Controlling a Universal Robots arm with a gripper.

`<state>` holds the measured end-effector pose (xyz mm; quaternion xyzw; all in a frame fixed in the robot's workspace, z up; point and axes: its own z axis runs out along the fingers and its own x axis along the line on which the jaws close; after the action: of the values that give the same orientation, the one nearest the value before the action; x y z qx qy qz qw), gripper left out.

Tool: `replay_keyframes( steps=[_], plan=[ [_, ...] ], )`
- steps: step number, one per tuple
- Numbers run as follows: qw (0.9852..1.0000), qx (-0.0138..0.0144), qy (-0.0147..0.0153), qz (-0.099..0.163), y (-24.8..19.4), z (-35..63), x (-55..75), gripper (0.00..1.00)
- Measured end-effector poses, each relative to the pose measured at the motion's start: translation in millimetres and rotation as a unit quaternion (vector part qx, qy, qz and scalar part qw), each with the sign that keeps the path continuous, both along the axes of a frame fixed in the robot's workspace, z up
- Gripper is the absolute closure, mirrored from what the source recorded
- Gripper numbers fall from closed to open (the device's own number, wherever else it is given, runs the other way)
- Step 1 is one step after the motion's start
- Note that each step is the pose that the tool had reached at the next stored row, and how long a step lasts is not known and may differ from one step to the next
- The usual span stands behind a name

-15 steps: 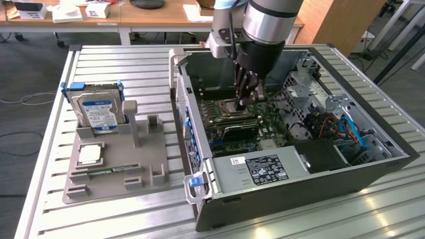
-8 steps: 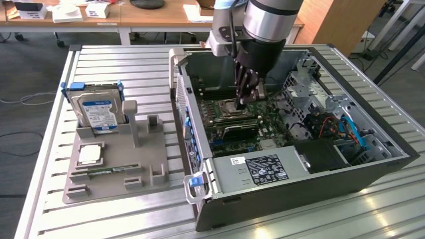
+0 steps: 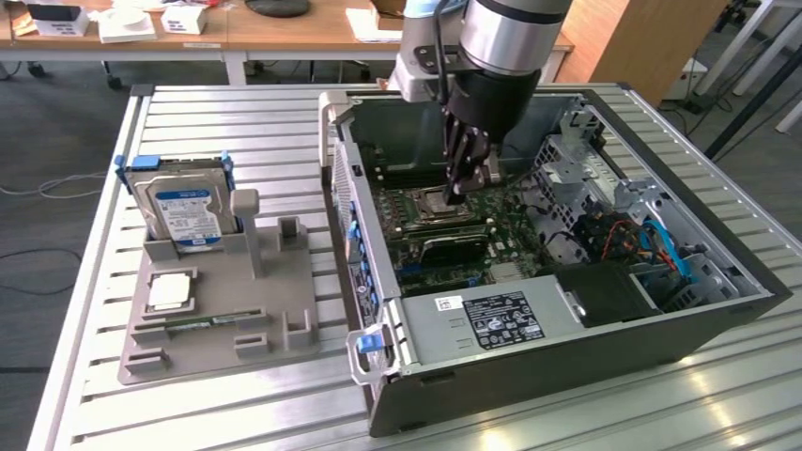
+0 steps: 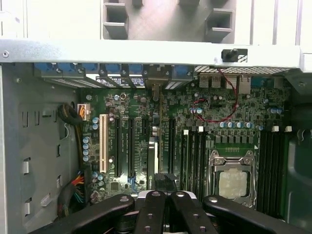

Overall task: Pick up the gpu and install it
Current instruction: 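Press down on the gpu until it lock into place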

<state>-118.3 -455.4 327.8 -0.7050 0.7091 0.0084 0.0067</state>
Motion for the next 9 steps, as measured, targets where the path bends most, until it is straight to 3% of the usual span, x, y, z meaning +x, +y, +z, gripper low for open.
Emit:
replay_keyframes(
  steps=[9],
  plan=[
    [1.0000,0.0000,0.0000,0.000,0.0,4.4,0.0,0.89]
  ],
)
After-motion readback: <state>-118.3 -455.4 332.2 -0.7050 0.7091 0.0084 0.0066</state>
